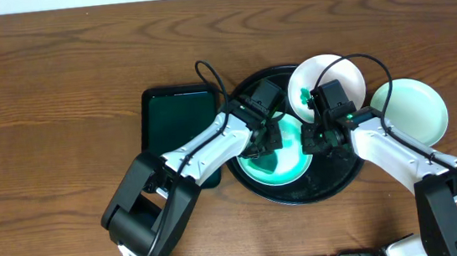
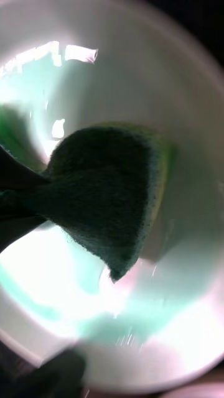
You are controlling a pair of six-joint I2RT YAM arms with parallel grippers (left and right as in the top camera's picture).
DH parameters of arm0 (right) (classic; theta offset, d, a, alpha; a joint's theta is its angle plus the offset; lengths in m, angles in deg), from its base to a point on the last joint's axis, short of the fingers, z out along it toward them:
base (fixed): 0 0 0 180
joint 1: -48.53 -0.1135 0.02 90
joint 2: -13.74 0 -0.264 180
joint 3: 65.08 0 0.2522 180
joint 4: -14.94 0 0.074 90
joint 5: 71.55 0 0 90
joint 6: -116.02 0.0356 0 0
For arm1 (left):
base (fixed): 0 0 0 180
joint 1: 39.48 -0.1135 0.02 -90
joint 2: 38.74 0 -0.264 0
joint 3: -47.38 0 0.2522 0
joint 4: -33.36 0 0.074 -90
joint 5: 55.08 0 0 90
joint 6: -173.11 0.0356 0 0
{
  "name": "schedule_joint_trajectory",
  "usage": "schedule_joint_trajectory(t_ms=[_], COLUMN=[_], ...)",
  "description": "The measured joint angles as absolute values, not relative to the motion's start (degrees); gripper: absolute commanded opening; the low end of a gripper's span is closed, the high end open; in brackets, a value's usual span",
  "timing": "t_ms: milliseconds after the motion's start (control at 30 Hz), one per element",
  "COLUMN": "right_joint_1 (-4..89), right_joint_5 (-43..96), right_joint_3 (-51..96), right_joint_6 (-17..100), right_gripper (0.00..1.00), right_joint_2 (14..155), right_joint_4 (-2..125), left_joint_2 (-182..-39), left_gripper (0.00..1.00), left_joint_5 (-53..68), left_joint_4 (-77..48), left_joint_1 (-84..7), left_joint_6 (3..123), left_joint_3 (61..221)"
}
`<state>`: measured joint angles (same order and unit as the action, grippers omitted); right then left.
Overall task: Clean dirty plates on tray and stack at the side
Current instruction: 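Wipe the sponge in circles over the plate, right gripper holding rim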
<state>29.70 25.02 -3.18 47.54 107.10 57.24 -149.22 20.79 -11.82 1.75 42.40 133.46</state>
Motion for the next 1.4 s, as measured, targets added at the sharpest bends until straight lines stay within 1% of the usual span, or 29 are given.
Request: schedule_joint_trajectory(t_ms=[200, 400, 567, 867, 1167, 1400], right_joint_1=[29.7, 29.7, 29.7, 29.7, 29.7, 29.7], right_joint_5=[25.0, 25.0, 25.0, 25.0, 24.8, 24.2], right_joint_3=[-3.2, -3.2, -3.2, -3.2, -3.2, -3.2], right_joint_6=[47.5, 47.5, 47.5, 47.5, 47.5, 47.5], right_gripper=[0.01, 0.01, 0.01, 0.01, 0.01, 0.01], right_joint_2=[107.1, 107.1, 107.1, 107.1, 107.1, 107.1], right_joint_4=[57.2, 57.2, 57.2, 57.2, 57.1, 57.1], left_joint_2=[-145.0, -140.6, -141.0, -148.2, -149.5, -150.6], left_gripper=[0.07, 0.07, 0.07, 0.08, 0.07, 0.07], left_joint_5=[19.1, 25.4, 30.9, 32.7, 26.8, 15.9], left_joint_4=[-11.5, -14.5, -17.5, -17.1, -15.5, -8.2], left_joint_1=[3.3, 3.4, 3.4, 4.0, 3.3, 4.0], left_joint_6=[42.4, 42.4, 42.4, 41.4, 41.3, 41.8], left_joint_3=[132.8, 132.8, 132.8, 132.8, 133.3, 133.2])
